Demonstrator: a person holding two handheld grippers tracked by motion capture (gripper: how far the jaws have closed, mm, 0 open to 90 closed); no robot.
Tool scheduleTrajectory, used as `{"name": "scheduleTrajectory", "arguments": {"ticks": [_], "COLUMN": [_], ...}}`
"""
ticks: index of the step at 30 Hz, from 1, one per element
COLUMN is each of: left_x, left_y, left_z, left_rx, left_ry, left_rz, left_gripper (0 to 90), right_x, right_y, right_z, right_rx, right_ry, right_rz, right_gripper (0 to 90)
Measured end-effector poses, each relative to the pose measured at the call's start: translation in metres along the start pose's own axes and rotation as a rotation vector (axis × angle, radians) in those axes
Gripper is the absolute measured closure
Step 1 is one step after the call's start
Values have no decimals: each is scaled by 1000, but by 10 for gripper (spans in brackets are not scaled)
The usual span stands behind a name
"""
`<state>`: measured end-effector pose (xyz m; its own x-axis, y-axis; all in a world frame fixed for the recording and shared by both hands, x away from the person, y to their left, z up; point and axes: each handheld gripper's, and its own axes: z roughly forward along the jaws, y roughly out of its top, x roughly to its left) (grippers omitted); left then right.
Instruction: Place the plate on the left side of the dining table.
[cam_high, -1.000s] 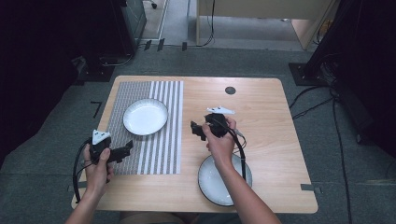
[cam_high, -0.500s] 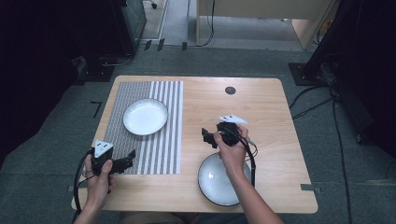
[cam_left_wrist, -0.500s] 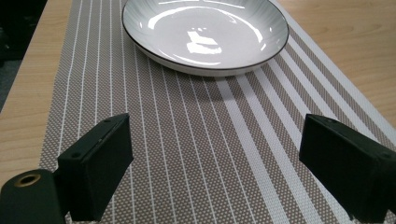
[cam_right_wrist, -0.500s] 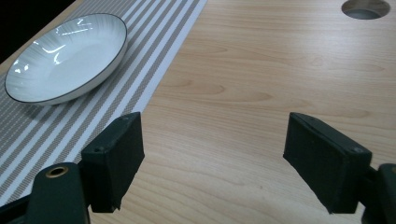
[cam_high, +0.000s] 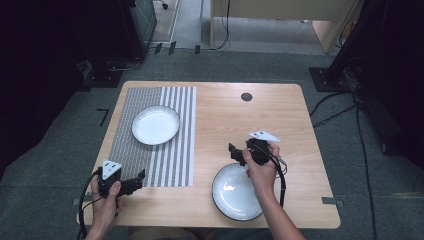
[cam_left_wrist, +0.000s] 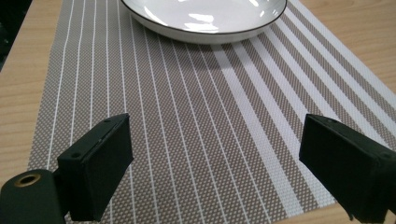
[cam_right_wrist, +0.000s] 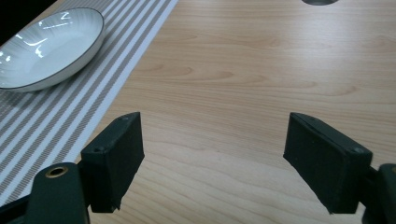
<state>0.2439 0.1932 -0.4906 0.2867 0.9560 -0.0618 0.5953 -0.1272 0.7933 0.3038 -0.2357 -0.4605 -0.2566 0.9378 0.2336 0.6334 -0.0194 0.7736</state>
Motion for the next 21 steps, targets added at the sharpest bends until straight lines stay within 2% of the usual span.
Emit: {"name": "scheduleTrajectory", "arguments": {"ticks": [4,5,10,13,21], "left_x": [3,5,10,13,25], "left_y": [-5,-8,-13,-16,-22], "left_z": [-1,-2,-3,-4,-3], "left_rx": [1,4,14,19,39], "left_ry": [11,20,30,36,56], "left_rz": [6,14,14,10,11], "left_gripper": [95,95,95,94,95], "right_x": [-8,-14,-24,-36,-50], "right_y": [-5,-9,-17,-25,-34], "right_z": [-5,-8,-13,-18,-30], "right_rx": [1,-2,1,-2,-10], "right_ry": [-13,-25,-38,-50,-57], "right_rz": [11,12,33,43,72], "right_gripper": [199,199,198,196,195]}}
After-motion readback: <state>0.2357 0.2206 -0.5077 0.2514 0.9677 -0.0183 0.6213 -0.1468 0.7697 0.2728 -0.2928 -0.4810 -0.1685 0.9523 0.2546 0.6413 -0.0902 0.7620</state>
